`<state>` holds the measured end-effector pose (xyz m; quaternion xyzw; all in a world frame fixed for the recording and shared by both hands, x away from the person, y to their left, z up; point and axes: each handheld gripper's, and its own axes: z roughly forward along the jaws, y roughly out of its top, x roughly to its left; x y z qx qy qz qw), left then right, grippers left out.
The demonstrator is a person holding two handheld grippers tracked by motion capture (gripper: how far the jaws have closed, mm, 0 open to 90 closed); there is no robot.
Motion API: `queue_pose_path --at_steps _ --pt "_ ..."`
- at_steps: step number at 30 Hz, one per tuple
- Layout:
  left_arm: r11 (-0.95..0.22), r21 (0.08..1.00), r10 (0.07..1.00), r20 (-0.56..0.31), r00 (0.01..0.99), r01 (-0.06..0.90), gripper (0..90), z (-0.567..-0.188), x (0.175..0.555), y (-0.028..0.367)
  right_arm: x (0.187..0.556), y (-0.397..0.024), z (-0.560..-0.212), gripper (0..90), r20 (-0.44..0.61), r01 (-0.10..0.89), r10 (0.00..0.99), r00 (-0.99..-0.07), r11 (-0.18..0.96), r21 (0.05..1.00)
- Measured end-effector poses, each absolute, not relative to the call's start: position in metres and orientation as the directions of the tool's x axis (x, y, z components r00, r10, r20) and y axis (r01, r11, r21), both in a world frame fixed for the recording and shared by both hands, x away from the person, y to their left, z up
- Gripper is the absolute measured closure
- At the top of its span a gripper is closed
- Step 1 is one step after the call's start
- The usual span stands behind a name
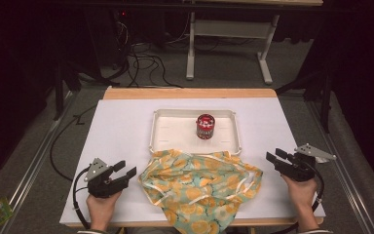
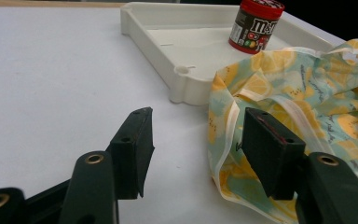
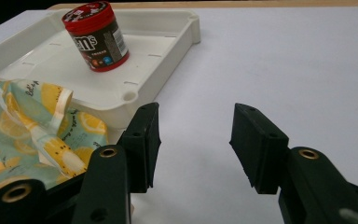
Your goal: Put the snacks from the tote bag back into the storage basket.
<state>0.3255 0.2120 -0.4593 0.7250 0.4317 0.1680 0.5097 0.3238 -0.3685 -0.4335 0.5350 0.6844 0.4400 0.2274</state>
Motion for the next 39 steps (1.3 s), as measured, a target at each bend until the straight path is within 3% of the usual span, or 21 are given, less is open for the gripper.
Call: queue_pose_path --at_steps 39 --pt "-0.096 0.847 0.854 -0.200 0.481 0.523 44.1 -0.482 0.345 0.216 0.329 -0.379 -0.468 52.4 0.150 0.556 0.961 -0.233 0.006 0.831"
